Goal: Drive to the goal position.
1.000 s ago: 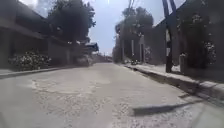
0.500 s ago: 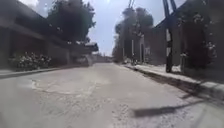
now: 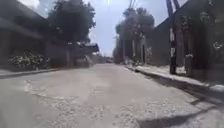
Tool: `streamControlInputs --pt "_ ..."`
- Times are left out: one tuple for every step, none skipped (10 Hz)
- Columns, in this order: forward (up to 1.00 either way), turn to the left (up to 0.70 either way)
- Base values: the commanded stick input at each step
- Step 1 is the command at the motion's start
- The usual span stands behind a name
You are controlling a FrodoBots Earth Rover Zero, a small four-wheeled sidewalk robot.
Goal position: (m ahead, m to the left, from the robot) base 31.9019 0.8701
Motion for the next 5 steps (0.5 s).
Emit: streamControlInputs --pt "0.70 0.00" --pt "0.70 0.00" --pt "0.70 0.00" --pt "0.70 0.00" --pt "0.70 0.00"
